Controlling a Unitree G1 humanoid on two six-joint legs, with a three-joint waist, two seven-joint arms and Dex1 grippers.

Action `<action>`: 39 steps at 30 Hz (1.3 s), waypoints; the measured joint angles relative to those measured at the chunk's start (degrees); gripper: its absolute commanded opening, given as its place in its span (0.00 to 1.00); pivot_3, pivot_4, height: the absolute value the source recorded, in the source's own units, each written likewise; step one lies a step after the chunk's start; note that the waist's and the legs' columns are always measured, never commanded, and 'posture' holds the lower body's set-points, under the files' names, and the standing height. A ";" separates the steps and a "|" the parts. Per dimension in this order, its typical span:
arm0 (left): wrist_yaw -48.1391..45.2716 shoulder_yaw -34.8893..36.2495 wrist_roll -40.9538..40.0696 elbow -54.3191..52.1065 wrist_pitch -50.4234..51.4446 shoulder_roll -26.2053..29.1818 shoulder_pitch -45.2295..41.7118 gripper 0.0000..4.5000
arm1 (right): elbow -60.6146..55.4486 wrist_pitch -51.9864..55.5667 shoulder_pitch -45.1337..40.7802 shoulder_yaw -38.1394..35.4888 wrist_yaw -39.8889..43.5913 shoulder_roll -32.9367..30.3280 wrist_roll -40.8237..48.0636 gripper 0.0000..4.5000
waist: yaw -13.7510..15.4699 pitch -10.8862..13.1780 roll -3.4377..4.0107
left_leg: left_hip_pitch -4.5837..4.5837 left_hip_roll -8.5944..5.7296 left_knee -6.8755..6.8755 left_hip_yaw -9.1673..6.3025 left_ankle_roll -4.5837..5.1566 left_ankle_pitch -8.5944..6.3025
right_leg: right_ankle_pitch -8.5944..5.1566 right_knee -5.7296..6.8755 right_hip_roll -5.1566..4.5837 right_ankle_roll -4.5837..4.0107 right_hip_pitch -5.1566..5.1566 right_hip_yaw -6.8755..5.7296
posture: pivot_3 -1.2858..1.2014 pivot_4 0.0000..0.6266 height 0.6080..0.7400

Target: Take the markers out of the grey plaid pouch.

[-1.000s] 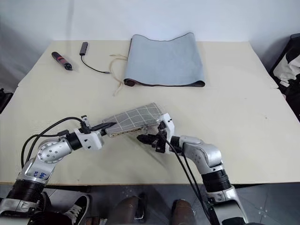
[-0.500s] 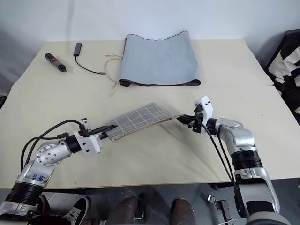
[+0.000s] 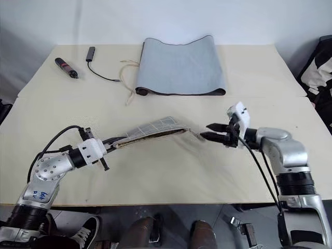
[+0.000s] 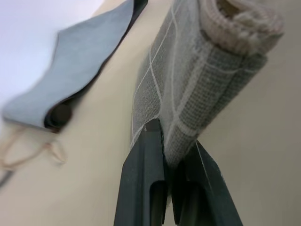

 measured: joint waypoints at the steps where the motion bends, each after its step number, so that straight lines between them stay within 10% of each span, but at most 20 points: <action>1: -0.73 0.06 -1.06 -0.63 1.72 -0.19 -0.03 0.00 | -2.16 0.97 -0.97 -0.33 -0.43 0.16 1.13 0.49 | -0.11 0.00 0.00 | 0.00 0.05 0.00 0.00 -0.03 -0.02 | 0.00 -0.02 0.03 0.00 0.00 0.00 | 0.52 0.24 1.00; 8: -3.14 0.16 -4.05 -4.21 9.74 -1.94 -1.87 0.00 | -17.11 5.22 -2.66 8.33 -1.64 4.35 2.90 0.00 | 0.16 0.00 -0.01 | 0.00 0.17 0.01 0.00 -0.05 -0.08 | 0.02 -0.06 0.15 -0.03 0.02 -0.05 | 0.52 0.24 1.00; 28: -4.90 -2.96 -4.85 -13.05 21.42 -6.78 -3.07 0.00 | -7.71 -17.63 -4.00 21.96 -2.98 3.51 -22.93 0.00 | 0.12 0.01 -0.03 | -0.03 0.11 0.11 0.13 0.12 -0.02 | 0.06 -0.17 0.17 -0.05 0.07 0.04 | 0.52 0.24 1.00; 39: -5.94 -7.06 -4.86 -14.87 29.24 -9.71 -5.85 0.00 | -3.26 -27.74 -5.44 24.58 -3.00 4.46 -32.32 0.75 | -0.01 0.02 -0.04 | 0.01 0.22 0.17 0.13 0.23 0.07 | 0.06 -0.19 0.29 -0.06 0.15 0.04 | 0.52 0.24 1.00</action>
